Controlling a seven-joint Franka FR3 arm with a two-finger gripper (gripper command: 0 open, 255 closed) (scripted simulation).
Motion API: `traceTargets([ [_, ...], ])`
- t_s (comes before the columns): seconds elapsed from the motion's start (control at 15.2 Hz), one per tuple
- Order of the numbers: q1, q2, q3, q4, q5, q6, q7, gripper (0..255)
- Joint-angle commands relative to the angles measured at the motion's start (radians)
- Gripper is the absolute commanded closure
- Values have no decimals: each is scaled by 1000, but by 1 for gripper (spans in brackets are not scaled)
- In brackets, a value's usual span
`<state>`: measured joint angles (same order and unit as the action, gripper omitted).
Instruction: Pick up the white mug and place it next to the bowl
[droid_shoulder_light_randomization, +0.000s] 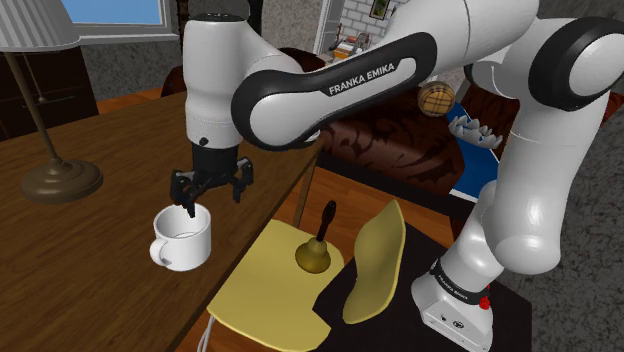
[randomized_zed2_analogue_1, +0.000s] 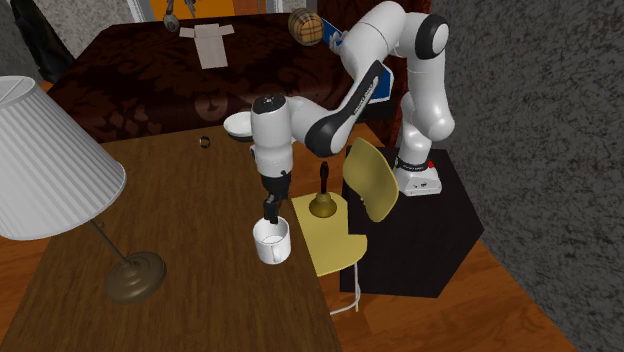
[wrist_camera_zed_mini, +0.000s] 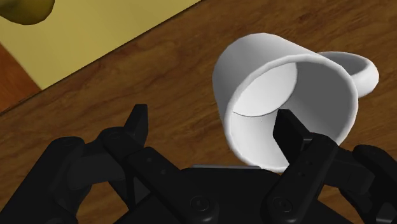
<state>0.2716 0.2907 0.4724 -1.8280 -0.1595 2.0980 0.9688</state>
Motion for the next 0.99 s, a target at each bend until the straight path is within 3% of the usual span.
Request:
traceTargets([
  [0.0, 21, 43, -2, 45, -23, -5, 25, 0],
  [0.46, 29, 91, -16, 4, -53, 78, 44, 0],
  [0.92, 29, 91, -16, 4, -52, 78, 44, 0],
])
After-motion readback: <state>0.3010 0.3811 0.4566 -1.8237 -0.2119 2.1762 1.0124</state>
